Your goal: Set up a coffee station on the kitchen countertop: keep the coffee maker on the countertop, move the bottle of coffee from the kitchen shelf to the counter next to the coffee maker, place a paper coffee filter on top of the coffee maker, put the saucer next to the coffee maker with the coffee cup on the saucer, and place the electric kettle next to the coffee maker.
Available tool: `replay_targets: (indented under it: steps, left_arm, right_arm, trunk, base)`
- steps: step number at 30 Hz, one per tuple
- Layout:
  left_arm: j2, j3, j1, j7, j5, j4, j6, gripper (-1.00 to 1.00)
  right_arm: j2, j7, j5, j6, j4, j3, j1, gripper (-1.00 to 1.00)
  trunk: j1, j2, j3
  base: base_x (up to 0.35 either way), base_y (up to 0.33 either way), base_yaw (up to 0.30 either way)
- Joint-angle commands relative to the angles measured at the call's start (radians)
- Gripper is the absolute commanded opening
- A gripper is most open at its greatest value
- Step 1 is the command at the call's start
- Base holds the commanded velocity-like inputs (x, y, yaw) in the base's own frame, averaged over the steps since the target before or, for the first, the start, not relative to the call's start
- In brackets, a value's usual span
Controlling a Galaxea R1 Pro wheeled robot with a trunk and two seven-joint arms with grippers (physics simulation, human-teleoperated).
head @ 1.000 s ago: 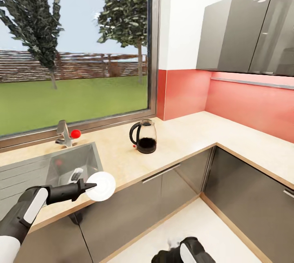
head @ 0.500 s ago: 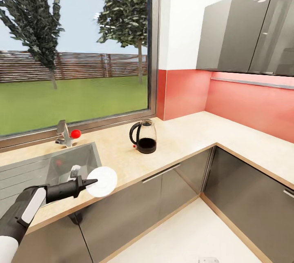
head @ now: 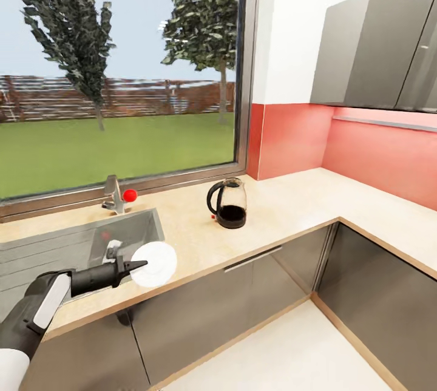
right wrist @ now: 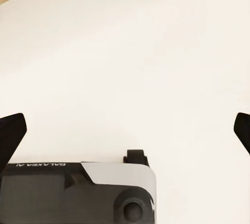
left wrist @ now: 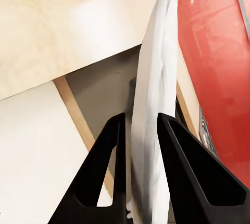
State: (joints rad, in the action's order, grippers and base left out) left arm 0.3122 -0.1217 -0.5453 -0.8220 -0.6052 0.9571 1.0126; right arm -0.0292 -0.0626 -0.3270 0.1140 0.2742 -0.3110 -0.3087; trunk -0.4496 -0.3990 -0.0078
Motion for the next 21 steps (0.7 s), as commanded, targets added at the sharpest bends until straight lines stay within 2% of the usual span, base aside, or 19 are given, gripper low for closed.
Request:
replay_targets:
  steps: [1, 21]
  left_arm:
    - [-0.001, -0.001, -0.001, -0.003, 0.006, 0.0, 0.001, -1.0]
    - [-0.001, -0.001, -0.002, -0.003, 0.005, 0.0, 0.001, -1.0]
  right_arm:
    - [-0.001, -0.006, -0.009, 0.005, 0.003, -0.009, 0.0, 1.0]
    - [-0.003, -0.006, -0.009, 0.004, 0.002, -0.008, 0.0, 1.0]
  trunk:
    - [0.0, -0.001, -0.001]
    - [0.0, -0.001, -0.001]
  base:
    - [0.0, 0.0, 0.277]
    - [0.0, 0.0, 0.279]
